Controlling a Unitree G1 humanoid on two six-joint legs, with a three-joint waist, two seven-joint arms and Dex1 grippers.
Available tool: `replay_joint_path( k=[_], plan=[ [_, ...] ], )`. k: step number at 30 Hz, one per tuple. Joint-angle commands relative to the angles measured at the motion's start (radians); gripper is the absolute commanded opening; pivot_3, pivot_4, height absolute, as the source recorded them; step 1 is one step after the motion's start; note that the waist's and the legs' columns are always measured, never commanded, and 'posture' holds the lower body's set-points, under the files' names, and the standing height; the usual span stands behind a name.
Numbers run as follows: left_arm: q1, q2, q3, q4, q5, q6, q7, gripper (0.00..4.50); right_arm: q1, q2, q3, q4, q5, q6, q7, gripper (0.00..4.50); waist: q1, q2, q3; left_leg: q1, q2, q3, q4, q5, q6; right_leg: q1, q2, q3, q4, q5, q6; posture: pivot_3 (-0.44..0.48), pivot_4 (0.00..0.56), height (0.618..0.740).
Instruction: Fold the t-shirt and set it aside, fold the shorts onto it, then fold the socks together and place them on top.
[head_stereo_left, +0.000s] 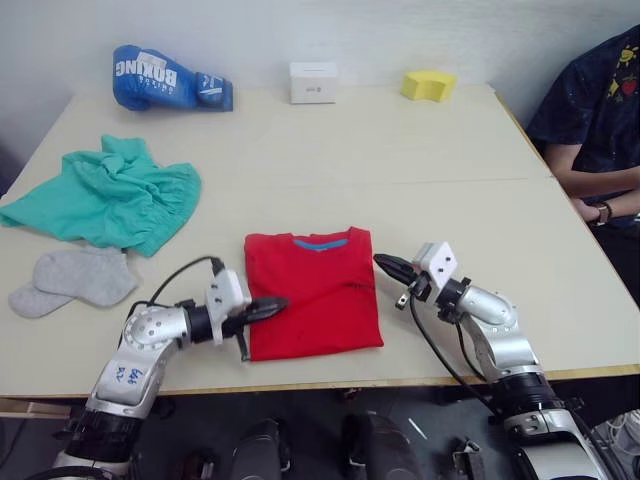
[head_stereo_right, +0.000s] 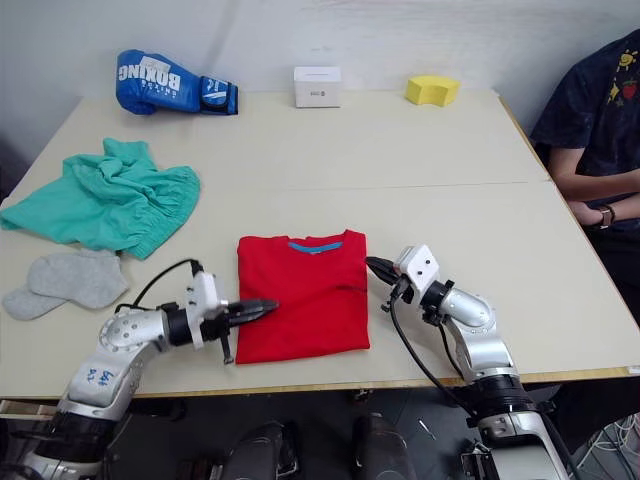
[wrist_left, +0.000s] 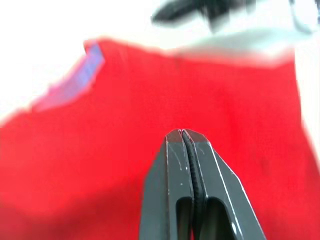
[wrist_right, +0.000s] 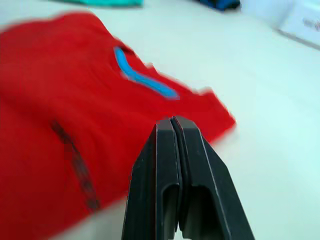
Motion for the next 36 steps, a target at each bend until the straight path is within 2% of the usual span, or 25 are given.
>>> replay_joint_path(
  k=[1, 5, 8, 13, 18, 22, 26, 32, 34, 36],
  plan=[
    [-0.055, -0.007, -0.002, 0.007, 0.011, 0.031, 0.026, 0.03, -0.033, -0.013, 0.087, -0.082, -0.046, -0.014, 0.07, 0.0, -0.001, 0.0, 0.0, 0.0, 0.0, 0.0, 0.0, 0.0, 0.0, 0.0, 0.0, 0.0, 0.0, 0.0, 0.0, 0.0, 0.15, 0.74],
    [-0.097, -0.007, -0.064, 0.102, 0.15, 0.039, 0.105, 0.03, -0.05, 0.028, 0.183, -0.038, -0.149, -0.047, 0.049, 0.0, 0.001, 0.0, 0.0, 0.0, 0.0, 0.0, 0.0, 0.0, 0.0, 0.0, 0.001, 0.0, 0.0, 0.0, 0.0, 0.0, 0.15, 0.74],
    [-0.113, -0.031, -0.076, 0.152, 0.214, 0.055, 0.184, 0.03, -0.062, 0.08, 0.206, 0.041, -0.176, -0.059, 0.013, 0.0, 0.0, 0.0, 0.0, 0.0, 0.0, 0.001, 0.0, 0.001, -0.002, -0.001, 0.001, 0.0, 0.0, 0.0, 0.0, 0.0, 0.15, 0.74],
    [-0.1, -0.047, -0.086, 0.176, 0.266, 0.062, 0.233, 0.03, -0.109, 0.097, 0.17, 0.208, -0.177, -0.057, -0.009, 0.0, 0.0, -0.001, 0.0, 0.0, 0.0, 0.001, 0.001, 0.001, -0.002, 0.0, 0.001, 0.0, 0.0, 0.0, 0.0, 0.0, 0.15, 0.74],
    [-0.068, -0.025, -0.113, 0.198, 0.304, 0.053, 0.213, 0.03, -0.196, 0.09, 0.092, 0.425, -0.162, -0.05, -0.063, 0.0, 0.0, -0.002, -0.001, 0.002, 0.0, 0.0, 0.001, 0.0, -0.003, 0.002, 0.0, 0.0, 0.001, 0.0, 0.0, 0.0, 0.15, 0.74],
    [-0.037, -0.025, -0.117, 0.21, 0.299, 0.031, 0.201, 0.03, -0.283, 0.06, 0.057, 0.607, -0.182, -0.111, -0.097, 0.0, -0.003, -0.002, -0.002, 0.003, 0.0, 0.0, 0.0, -0.001, -0.004, 0.002, 0.0, 0.0, 0.001, 0.0, 0.0, 0.0, 0.15, 0.74],
    [-0.029, -0.033, -0.104, 0.206, 0.283, 0.012, 0.197, 0.03, -0.362, 0.055, -0.009, 0.712, -0.147, -0.152, -0.105, 0.0, -0.002, -0.002, -0.002, 0.004, 0.0, 0.0, 0.001, 0.0, -0.004, 0.003, 0.0, 0.0, 0.001, 0.0, 0.0, 0.0, 0.15, 0.74],
    [-0.033, -0.056, -0.077, 0.21, 0.258, -0.039, 0.192, 0.03, -0.364, 0.029, -0.068, 0.641, -0.069, -0.185, 0.039, 0.0, -0.001, 0.0, -0.001, 0.002, -0.001, 0.001, 0.0, 0.001, -0.002, 0.002, -0.001, 0.0, 0.001, 0.0, 0.0, 0.0, 0.15, 0.74],
    [-0.038, -0.056, -0.067, 0.212, 0.254, -0.044, 0.189, 0.03, -0.328, 0.018, -0.067, 0.55, -0.043, -0.148, 0.089, 0.0, 0.0, 0.0, -0.001, 0.002, 0.0, 0.001, 0.0, 0.001, -0.002, 0.002, -0.001, 0.0, 0.001, 0.0, 0.0, 0.0, 0.15, 0.74],
    [-0.04, -0.054, -0.062, 0.206, 0.249, -0.049, 0.18, 0.03, -0.268, -0.009, -0.07, 0.397, 0.011, -0.005, 0.132, 0.0, 0.0, 0.0, -0.001, 0.002, 0.0, 0.001, 0.0, 0.001, -0.001, 0.001, -0.001, 0.0, 0.001, 0.0, 0.0, 0.0, 0.15, 0.74]
  ],
)
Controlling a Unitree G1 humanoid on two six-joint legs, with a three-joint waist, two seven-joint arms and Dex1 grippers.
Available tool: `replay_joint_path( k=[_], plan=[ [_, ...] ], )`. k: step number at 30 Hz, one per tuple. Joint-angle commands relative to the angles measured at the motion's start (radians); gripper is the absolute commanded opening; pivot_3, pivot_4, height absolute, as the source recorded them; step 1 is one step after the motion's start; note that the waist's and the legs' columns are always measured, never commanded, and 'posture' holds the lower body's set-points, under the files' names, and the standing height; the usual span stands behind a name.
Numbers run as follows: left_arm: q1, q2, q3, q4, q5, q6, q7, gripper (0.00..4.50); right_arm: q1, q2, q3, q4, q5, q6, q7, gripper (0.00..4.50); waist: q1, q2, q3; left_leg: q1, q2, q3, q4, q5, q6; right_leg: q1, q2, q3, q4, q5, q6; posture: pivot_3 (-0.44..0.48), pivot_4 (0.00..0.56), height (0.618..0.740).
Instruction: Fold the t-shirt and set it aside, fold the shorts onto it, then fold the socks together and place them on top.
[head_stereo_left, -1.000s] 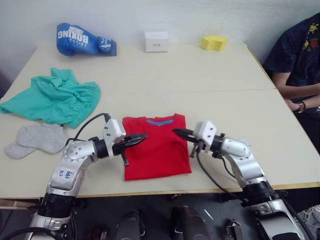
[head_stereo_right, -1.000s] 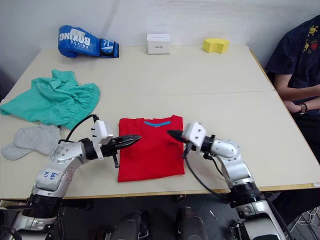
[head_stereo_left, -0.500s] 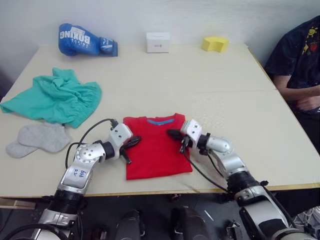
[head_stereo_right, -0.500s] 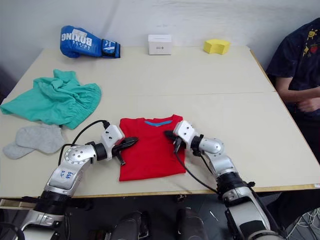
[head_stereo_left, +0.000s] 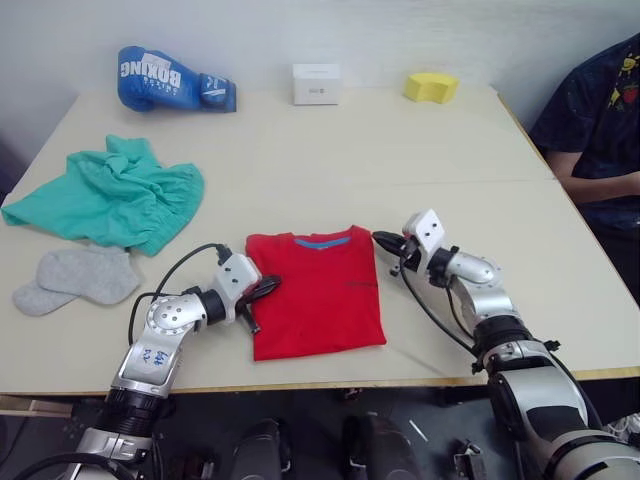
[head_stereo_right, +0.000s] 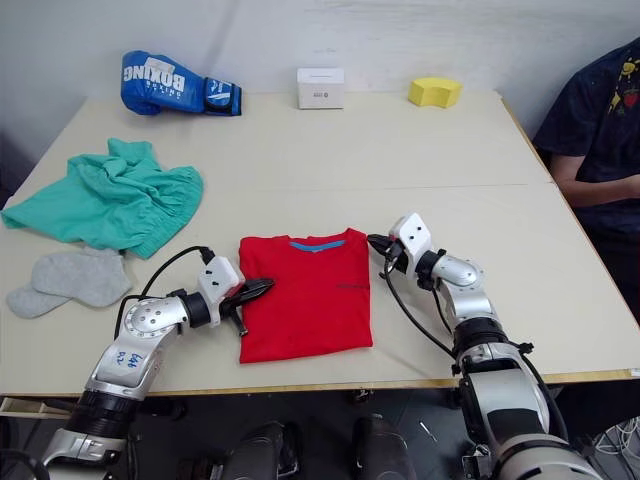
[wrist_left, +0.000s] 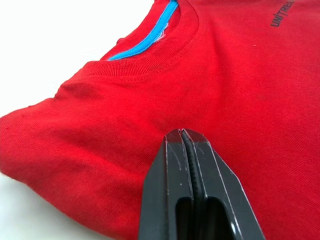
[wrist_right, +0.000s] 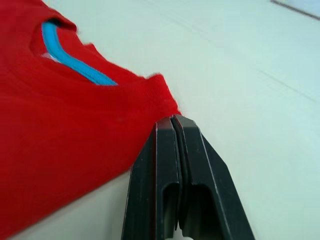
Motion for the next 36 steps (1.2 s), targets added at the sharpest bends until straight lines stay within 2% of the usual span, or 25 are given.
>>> replay_joint_path(
  k=[1, 4, 7, 9, 11, 15, 17, 21, 27, 36],
  plan=[
    [0.014, 0.001, 0.002, 0.008, -0.012, 0.002, -0.021, 0.03, 0.078, -0.054, -0.036, -0.282, 0.148, 0.29, 0.082, 0.0, 0.001, 0.0, 0.0, 0.0, 0.0, 0.0, 0.0, 0.0, 0.001, 0.0, 0.0, 0.0, 0.0, 0.0, 0.0, 0.0, 0.15, 0.74],
    [0.021, 0.004, 0.003, -0.003, -0.021, -0.004, -0.042, 0.03, 0.125, -0.147, -0.083, -0.498, 0.332, 0.688, 0.126, 0.0, 0.003, 0.001, 0.001, -0.001, 0.0, -0.001, 0.0, -0.002, 0.003, -0.001, -0.001, 0.0, 0.0, 0.0, 0.0, 0.0, 0.15, 0.74],
    [0.028, 0.01, 0.001, -0.008, -0.024, -0.015, -0.065, 0.0, 0.141, -0.314, -0.064, -0.633, 0.461, 1.118, 0.181, 0.57, 0.004, 0.002, 0.001, -0.002, -0.001, -0.001, 0.0, -0.003, 0.005, -0.001, -0.003, 0.0, -0.001, 0.0, 0.0, 0.0, 0.15, 0.74],
    [0.03, 0.011, 0.001, -0.007, -0.024, -0.024, -0.073, 0.0, 0.124, -0.411, -0.04, -0.67, 0.528, 1.356, 0.204, 1.2, 0.005, 0.002, 0.001, -0.002, 0.0, -0.002, 0.0, -0.004, 0.005, -0.001, -0.003, -0.001, -0.002, 0.0, -0.001, 0.0, 0.15, 0.74],
    [0.033, 0.008, 0.003, -0.009, -0.035, -0.029, -0.085, 0.0, 0.096, -0.457, -0.039, -0.675, 0.589, 1.53, 0.212, 1.96, 0.003, 0.002, 0.001, -0.002, 0.0, -0.002, -0.001, -0.006, 0.003, -0.001, -0.003, -0.002, -0.003, -0.001, -0.002, 0.0, 0.15, 0.74],
    [0.041, 0.003, 0.009, -0.008, -0.042, -0.039, -0.09, 0.0, 0.052, -0.449, -0.004, -0.653, 0.616, 1.735, 0.167, 3.38, 0.001, 0.002, 0.001, -0.002, 0.0, -0.002, -0.003, -0.006, 0.002, -0.002, -0.003, -0.002, -0.003, -0.001, -0.003, 0.0, 0.15, 0.74],
    [0.046, 0.01, 0.005, 0.008, -0.018, -0.066, -0.083, 0.0, 0.035, -0.4, -0.025, -0.637, 0.63, 1.806, 0.129, 4.09, 0.003, 0.002, 0.001, -0.003, 0.0, -0.002, -0.004, -0.006, 0.003, -0.003, -0.003, -0.002, -0.003, -0.002, -0.003, 0.0, 0.15, 0.74],
    [0.051, 0.005, 0.002, 0.026, -0.03, -0.095, -0.104, 0.0, -0.01, -0.291, -0.05, -0.593, 0.63, 1.91, 0.018, 4.09, 0.004, 0.002, 0.002, -0.003, -0.001, -0.001, -0.005, -0.004, 0.004, -0.004, -0.003, -0.002, -0.004, -0.001, -0.003, 0.0, 0.15, 0.74],
    [0.041, 0.005, -0.007, 0.048, -0.025, -0.116, -0.125, 0.0, -0.009, -0.187, -0.028, -0.578, 0.614, 1.912, -0.115, 4.09, 0.004, 0.002, 0.001, -0.004, -0.001, -0.001, -0.006, -0.004, 0.006, -0.004, -0.003, -0.003, -0.006, -0.001, -0.002, 0.0, 0.15, 0.74],
    [0.025, 0.004, -0.004, 0.073, -0.028, -0.123, -0.131, 0.0, -0.02, -0.062, -0.1, -0.538, 0.567, 1.886, -0.22, 4.09, 0.0, 0.001, 0.0, -0.002, -0.001, -0.001, -0.007, -0.004, 0.002, -0.003, -0.001, -0.003, -0.005, -0.001, -0.001, 0.0, 0.15, 0.74]
  ],
)
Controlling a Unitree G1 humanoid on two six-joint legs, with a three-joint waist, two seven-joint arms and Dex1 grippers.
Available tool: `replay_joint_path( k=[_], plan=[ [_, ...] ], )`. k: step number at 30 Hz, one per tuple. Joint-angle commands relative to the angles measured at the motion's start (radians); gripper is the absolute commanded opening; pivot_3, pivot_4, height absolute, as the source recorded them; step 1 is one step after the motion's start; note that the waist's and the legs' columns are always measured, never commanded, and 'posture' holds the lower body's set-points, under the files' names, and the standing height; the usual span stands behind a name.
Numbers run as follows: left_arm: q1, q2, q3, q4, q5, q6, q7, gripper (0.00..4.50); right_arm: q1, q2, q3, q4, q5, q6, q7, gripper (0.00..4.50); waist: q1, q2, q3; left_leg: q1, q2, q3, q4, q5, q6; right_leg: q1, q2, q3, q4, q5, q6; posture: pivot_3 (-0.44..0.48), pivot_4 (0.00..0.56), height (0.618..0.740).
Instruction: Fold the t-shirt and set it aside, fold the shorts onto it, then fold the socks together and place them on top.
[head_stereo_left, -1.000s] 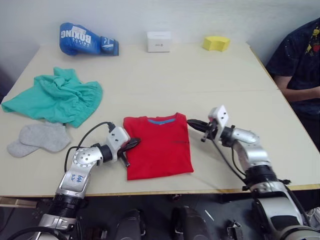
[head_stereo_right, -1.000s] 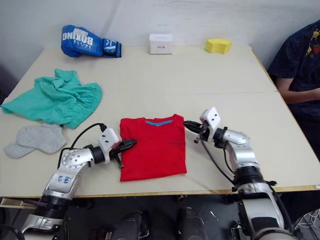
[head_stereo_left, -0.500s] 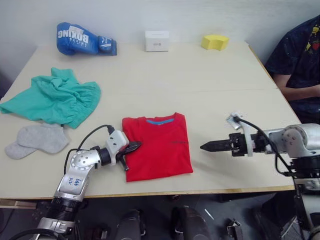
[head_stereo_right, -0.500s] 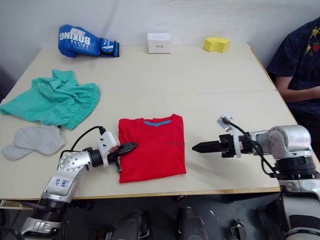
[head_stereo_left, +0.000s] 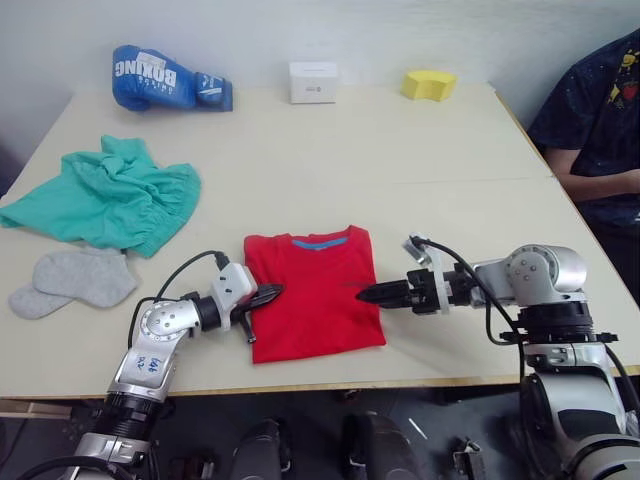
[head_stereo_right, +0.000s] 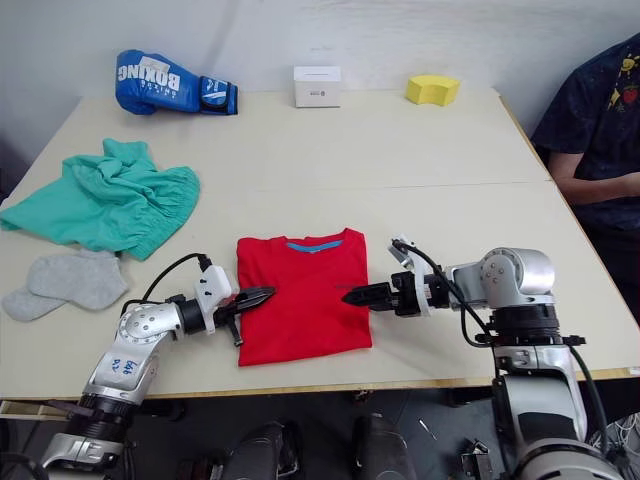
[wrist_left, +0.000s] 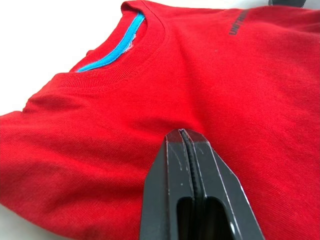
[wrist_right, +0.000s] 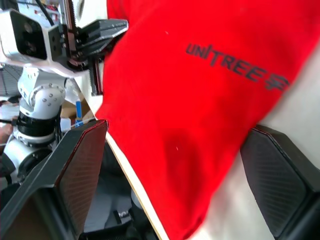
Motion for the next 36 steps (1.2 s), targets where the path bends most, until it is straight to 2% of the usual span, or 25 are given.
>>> replay_joint_path(
  k=[1, 3, 6, 16, 19, 23, 26, 28, 36],
  plan=[
    [0.003, -0.001, -0.018, 0.019, 0.006, 0.004, -0.016, 0.0, 0.005, 0.04, -0.006, 0.03, -0.038, -0.022, -0.057, 4.09, -0.001, 0.0, 0.0, 0.0, 0.0, 0.0, 0.0, 0.0, 0.0, 0.0, 0.0, 0.0, 0.0, 0.0, 0.0, 0.0, 0.15, 0.74],
    [0.001, -0.001, -0.019, 0.023, 0.007, 0.003, -0.019, 0.0, 0.009, 0.065, -0.007, 0.038, -0.044, -0.029, -0.068, 4.09, -0.001, -0.001, 0.0, 0.0, 0.0, 0.0, 0.0, 0.0, 0.0, 0.0, 0.0, 0.0, 0.0, 0.0, 0.0, 0.0, 0.15, 0.74],
    [-0.003, 0.001, -0.021, 0.028, 0.009, 0.002, -0.024, 0.0, 0.014, 0.087, -0.003, 0.039, -0.047, -0.034, -0.084, 3.49, -0.003, -0.001, -0.001, 0.0, 0.0, 0.0, -0.001, 0.0, 0.0, 0.0, 0.0, 0.0, 0.0, 0.0, 0.0, 0.0, 0.15, 0.74],
    [-0.014, 0.016, 0.003, 0.033, 0.002, 0.004, -0.037, 0.0, 0.03, 0.09, -0.015, -0.016, -0.036, 0.008, -0.124, 0.08, -0.003, -0.002, -0.001, 0.0, 0.0, 0.0, -0.007, 0.004, 0.003, 0.0, 0.001, 0.0, -0.005, 0.0, 0.0, 0.0, 0.15, 0.74],
    [-0.013, 0.034, 0.028, 0.037, -0.025, -0.005, -0.067, 0.0, 0.033, 0.077, -0.016, -0.015, -0.043, 0.01, -0.145, 0.04, -0.002, -0.003, -0.002, 0.0, 0.0, 0.0, -0.007, 0.004, 0.002, 0.0, 0.001, 0.0, -0.006, 0.0, 0.0, 0.0, 0.15, 0.74],
    [-0.005, 0.084, 0.076, 0.002, -0.13, 0.031, -0.172, 0.0, 0.01, 0.053, -0.055, 0.014, -0.068, 0.01, -0.178, 0.04, -0.002, -0.003, -0.002, -0.001, 0.0, 0.0, -0.007, 0.004, 0.002, -0.001, 0.001, 0.0, -0.007, 0.0, 0.0, 0.0, 0.15, 0.74],
    [0.023, 0.154, 0.131, -0.114, -0.262, 0.12, -0.274, 0.57, -0.001, -0.026, -0.067, 0.003, -0.048, 0.01, -0.162, 0.0, 0.003, -0.003, -0.001, -0.002, 0.0, 0.0, -0.007, 0.003, 0.001, -0.001, 0.001, 0.0, -0.008, 0.0, 0.0, 0.0, 0.15, 0.74],
    [0.035, 0.18, 0.172, -0.183, -0.318, 0.156, -0.282, 1.11, -0.005, -0.089, -0.078, 0.009, -0.045, 0.01, -0.151, 0.0, 0.009, -0.001, 0.0, -0.005, -0.002, -0.001, -0.007, 0.001, -0.001, -0.002, -0.001, -0.001, -0.01, 0.001, 0.002, 0.0, 0.15, 0.74],
    [0.144, 0.248, 0.285, -0.427, -0.511, 0.295, -0.318, 3.54, 0.039, -0.38, -0.075, 0.084, -0.089, -0.079, -0.05, 0.0, 0.002, 0.001, 0.001, -0.015, -0.005, 0.0, -0.007, 0.004, 0.004, -0.005, -0.002, -0.002, -0.024, 0.006, 0.01, 0.0, 0.15, 0.74]
  ],
)
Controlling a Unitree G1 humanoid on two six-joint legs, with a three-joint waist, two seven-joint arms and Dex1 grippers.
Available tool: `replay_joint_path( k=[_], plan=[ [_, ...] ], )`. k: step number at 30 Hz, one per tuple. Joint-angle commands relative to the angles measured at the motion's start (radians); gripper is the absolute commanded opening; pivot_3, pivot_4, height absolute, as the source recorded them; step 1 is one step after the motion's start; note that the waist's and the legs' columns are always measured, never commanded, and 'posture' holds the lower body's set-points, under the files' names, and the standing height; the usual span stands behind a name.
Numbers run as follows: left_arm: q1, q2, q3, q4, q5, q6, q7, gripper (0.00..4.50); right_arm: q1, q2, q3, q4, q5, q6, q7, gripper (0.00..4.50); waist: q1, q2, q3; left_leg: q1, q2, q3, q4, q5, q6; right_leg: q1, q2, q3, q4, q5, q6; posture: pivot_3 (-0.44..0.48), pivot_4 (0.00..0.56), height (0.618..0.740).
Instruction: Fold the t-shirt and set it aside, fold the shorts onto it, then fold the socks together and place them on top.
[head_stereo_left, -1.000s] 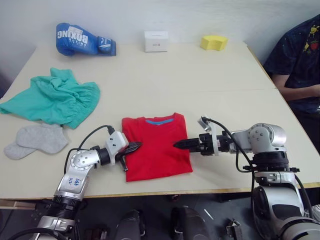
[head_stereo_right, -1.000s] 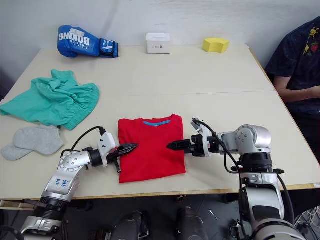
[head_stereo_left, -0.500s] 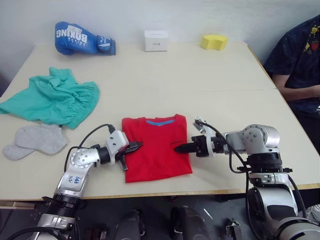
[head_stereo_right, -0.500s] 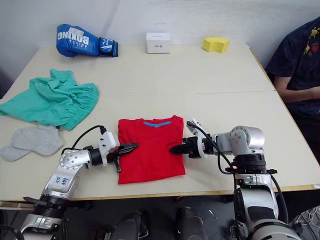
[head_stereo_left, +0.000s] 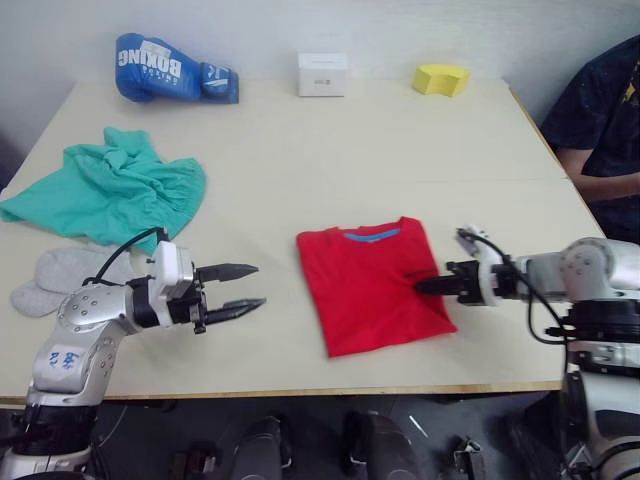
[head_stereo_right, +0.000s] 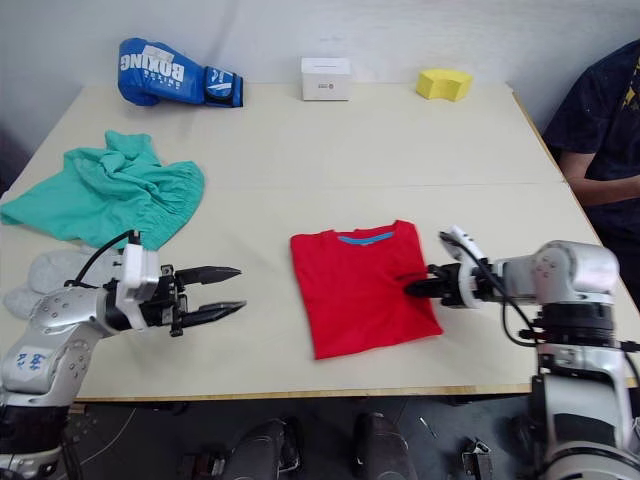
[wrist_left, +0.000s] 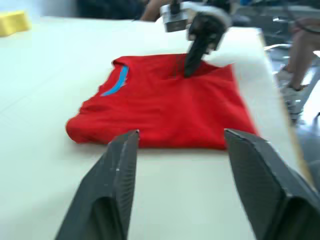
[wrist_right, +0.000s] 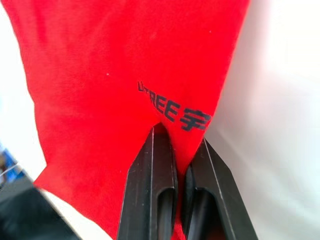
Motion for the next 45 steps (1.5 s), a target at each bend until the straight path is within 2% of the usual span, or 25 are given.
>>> replay_joint_path(
  k=[1, 3, 6, 11, 16, 19, 22, 25, 29, 30, 32, 34, 37, 39, 43, 45],
  plan=[
    [0.023, 0.037, 0.053, -0.086, -0.081, 0.066, -0.004, 3.83, 0.014, -0.104, 0.007, 0.043, -0.033, -0.066, 0.059, 0.0, 0.001, 0.0, 0.0, 0.0, 0.0, 0.0, 0.0, 0.0, 0.0, 0.0, 0.001, 0.0, -0.001, 0.0, 0.0, 0.0, 0.15, 0.74],
    [0.029, 0.05, 0.077, -0.098, -0.098, 0.082, 0.004, 4.42, 0.004, -0.204, 0.075, 0.133, -0.102, -0.173, 0.129, 0.0, 0.001, 0.001, 0.001, -0.001, 0.001, 0.0, 0.0, 0.0, 0.0, 0.0, 0.003, 0.0, -0.002, 0.0, 0.0, 0.0, 0.15, 0.74],
    [0.038, 0.05, 0.099, -0.108, -0.112, 0.106, 0.025, 4.47, -0.046, -0.296, 0.217, 0.319, -0.254, -0.387, 0.23, 0.0, 0.0, 0.002, 0.001, 0.0, 0.001, 0.001, 0.001, 0.0, 0.0, 0.0, 0.004, 0.001, -0.002, 0.001, 0.001, 0.0, 0.15, 0.74],
    [0.065, 0.05, 0.107, -0.131, -0.113, 0.119, 0.031, 4.47, -0.187, -0.294, 0.321, 0.637, -0.449, -0.638, 0.292, 0.0, -0.005, 0.002, 0.001, 0.0, 0.002, 0.002, 0.002, 0.001, -0.002, -0.001, 0.005, 0.002, -0.001, 0.003, 0.002, 0.0, 0.15, 0.74],
    [0.075, 0.041, 0.124, -0.124, -0.061, 0.077, 0.07, 4.47, -0.24, -0.255, 0.344, 0.788, -0.559, -0.766, 0.296, 0.0, -0.005, 0.001, 0.001, 0.001, 0.003, 0.002, 0.002, 0.002, -0.003, -0.001, 0.006, 0.003, -0.001, 0.003, 0.001, 0.0, 0.15, 0.74],
    [0.081, 0.034, 0.118, -0.117, -0.045, 0.057, 0.078, 4.5, -0.246, -0.25, 0.32, 0.825, -0.589, -0.837, 0.284, 0.74, -0.005, 0.001, 0.001, 0.001, 0.003, 0.002, 0.004, 0.002, -0.004, 0.0, 0.005, 0.003, -0.001, 0.004, 0.0, 0.0, 0.15, 0.74],
    [0.089, 0.023, 0.116, -0.124, -0.057, 0.064, 0.096, 4.5, -0.246, -0.276, 0.286, 0.834, -0.607, -0.901, 0.277, 1.8, -0.005, 0.001, 0.001, 0.001, 0.003, 0.002, 0.005, -0.001, -0.008, 0.0, 0.005, 0.003, -0.001, 0.005, 0.0, 0.0, 0.15, 0.74],
    [0.102, 0.014, 0.106, -0.109, -0.035, 0.039, 0.096, 4.5, -0.22, -0.338, 0.275, 0.795, -0.63, -0.973, 0.344, 2.81, -0.003, 0.002, 0.001, 0.0, 0.003, 0.002, 0.005, -0.001, -0.008, 0.0, 0.005, 0.003, -0.001, 0.005, 0.0, 0.0, 0.15, 0.74],
    [0.06, -0.009, 0.111, -0.025, 0.034, -0.063, 0.112, 4.5, -0.132, -0.441, 0.269, 0.69, -0.66, -1.121, 0.429, 4.32, 0.003, 0.01, 0.006, 0.0, 0.003, 0.002, 0.004, 0.002, -0.003, -0.001, 0.005, 0.003, -0.001, 0.005, 0.0, 0.0, 0.15, 0.74],
    [0.043, -0.011, 0.121, 0.01, 0.049, -0.087, 0.118, 4.5, -0.089, -0.475, 0.267, 0.624, -0.667, -1.169, 0.449, 4.48, 0.002, 0.011, 0.007, 0.0, 0.003, 0.002, 0.004, 0.002, -0.003, -0.001, 0.005, 0.003, -0.001, 0.005, 0.0, 0.0, 0.15, 0.74],
    [0.021, -0.004, 0.137, 0.07, 0.068, -0.11, 0.124, 4.5, -0.008, -0.515, 0.235, 0.483, -0.655, -1.253, 0.475, 4.48, 0.001, 0.012, 0.007, 0.0, 0.003, 0.003, 0.004, 0.002, -0.003, -0.001, 0.006, 0.003, 0.0, 0.005, 0.0, 0.0, 0.15, 0.74],
    [0.031, 0.019, 0.166, 0.135, 0.094, -0.142, 0.115, 4.5, 0.06, -0.478, 0.14, 0.331, -0.576, -1.36, 0.473, 4.48, -0.011, 0.013, 0.008, 0.001, 0.004, 0.004, 0.004, 0.002, -0.003, -0.002, 0.008, 0.004, 0.0, 0.005, 0.0, 0.0, 0.15, 0.74],
    [0.079, 0.038, 0.247, 0.218, 0.123, -0.201, 0.128, 4.5, 0.224, -0.382, 0.061, 0.105, -0.516, -1.485, 0.441, 4.48, -0.034, 0.009, 0.009, 0.005, 0.006, 0.007, 0.003, 0.004, -0.005, -0.001, 0.01, 0.006, 0.002, 0.006, 0.0, 0.0, 0.15, 0.74],
    [0.127, 0.042, 0.305, 0.25, 0.14, -0.242, 0.143, 4.5, 0.302, -0.299, 0.028, 0.021, -0.497, -1.574, 0.401, 4.48, -0.034, 0.006, 0.01, 0.011, 0.007, 0.007, -0.001, 0.005, -0.008, 0.003, 0.011, 0.007, 0.001, 0.005, 0.0, 0.0, 0.15, 0.74],
    [0.22, 0.03, 0.419, 0.266, 0.135, -0.265, 0.194, 4.5, 0.348, -0.159, -0.001, -0.085, -0.464, -1.605, 0.328, 4.48, -0.026, 0.007, 0.012, 0.013, 0.007, 0.007, -0.001, 0.003, -0.011, 0.004, 0.01, 0.008, 0.002, 0.005, -0.001, 0.0, 0.15, 0.74],
    [0.304, 0.007, 0.518, 0.268, 0.14, -0.275, 0.251, 4.5, 0.378, -0.08, 0.007, -0.162, -0.441, -1.629, 0.305, 4.48, -0.024, 0.008, 0.012, 0.012, 0.006, 0.007, -0.001, 0.002, -0.011, 0.004, 0.008, 0.008, 0.002, 0.005, -0.001, 0.0, 0.15, 0.74]
  ],
)
